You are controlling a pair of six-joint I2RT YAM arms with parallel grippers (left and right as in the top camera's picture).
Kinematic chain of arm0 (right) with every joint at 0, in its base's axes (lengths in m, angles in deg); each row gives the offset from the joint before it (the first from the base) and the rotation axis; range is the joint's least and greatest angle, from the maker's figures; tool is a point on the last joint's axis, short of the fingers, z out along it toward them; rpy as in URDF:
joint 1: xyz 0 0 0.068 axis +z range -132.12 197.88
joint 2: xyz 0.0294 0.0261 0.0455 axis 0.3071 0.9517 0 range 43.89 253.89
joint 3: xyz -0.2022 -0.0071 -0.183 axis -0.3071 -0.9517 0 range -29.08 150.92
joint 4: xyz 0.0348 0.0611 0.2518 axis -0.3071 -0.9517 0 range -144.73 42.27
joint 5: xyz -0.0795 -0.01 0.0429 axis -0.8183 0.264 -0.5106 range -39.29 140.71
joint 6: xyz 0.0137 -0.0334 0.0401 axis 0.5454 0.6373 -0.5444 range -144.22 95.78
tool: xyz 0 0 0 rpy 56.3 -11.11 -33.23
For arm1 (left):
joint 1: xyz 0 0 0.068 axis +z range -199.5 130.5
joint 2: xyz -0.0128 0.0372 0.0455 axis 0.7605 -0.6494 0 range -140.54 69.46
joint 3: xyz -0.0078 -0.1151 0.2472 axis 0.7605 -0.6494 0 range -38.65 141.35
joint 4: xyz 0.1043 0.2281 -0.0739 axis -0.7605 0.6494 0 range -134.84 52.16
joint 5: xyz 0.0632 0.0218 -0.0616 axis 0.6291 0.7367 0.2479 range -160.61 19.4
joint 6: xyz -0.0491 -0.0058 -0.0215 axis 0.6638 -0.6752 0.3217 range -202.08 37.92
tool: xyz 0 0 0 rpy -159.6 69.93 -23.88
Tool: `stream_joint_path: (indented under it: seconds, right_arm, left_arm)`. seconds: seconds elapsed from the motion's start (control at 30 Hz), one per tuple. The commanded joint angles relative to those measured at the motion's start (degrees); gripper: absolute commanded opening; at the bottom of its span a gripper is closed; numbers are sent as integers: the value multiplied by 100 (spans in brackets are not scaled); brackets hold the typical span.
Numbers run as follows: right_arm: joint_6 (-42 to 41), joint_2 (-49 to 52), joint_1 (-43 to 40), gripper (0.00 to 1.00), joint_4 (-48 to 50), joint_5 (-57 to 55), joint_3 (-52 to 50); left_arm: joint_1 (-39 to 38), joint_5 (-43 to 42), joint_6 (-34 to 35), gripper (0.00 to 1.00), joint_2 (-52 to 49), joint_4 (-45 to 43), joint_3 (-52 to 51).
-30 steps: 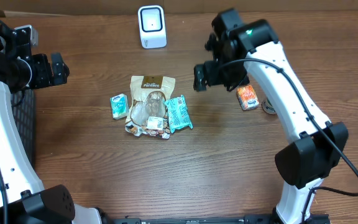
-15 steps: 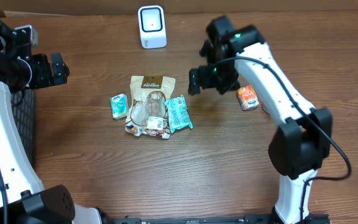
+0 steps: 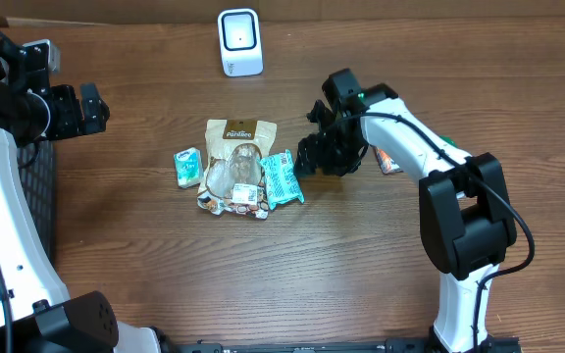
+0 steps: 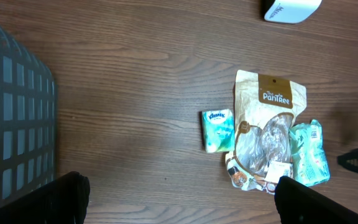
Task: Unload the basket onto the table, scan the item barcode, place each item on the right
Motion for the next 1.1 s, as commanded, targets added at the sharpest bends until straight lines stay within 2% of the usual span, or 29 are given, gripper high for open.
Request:
stream_joint_path:
  seconds: [0.0,0.23,0.3,0.33,0.4,0.5,1.07]
  right_arm:
    - [-50,-46,28,67,256,382,-323]
    - [-168,-46,282,63,835,452,-796]
    - [-304,-46,310,54,905,413,-822]
    - [-361,-46,315,43,922,389,-822]
    - [-415,-46,313,33,944,387,-822]
    - [-485,-46,313,27,946,304,-831]
    - [-485,-46,315,27,944,286,-831]
  left_arm:
    - [-39,-26,-87,100,-20,-4,48]
    - [-39,-26,-87,100,-20,-4,48]
    - [-39,-26,-87,99,-20,-4,48]
    - [-39,-26,-87,100,-20,-4,48]
    - [-39,-26,-87,100,-20,-4,48]
    - [-39,-26,-87,99,-20,-4,48]
    - [-39,-26,-87,100,-20,-4,48]
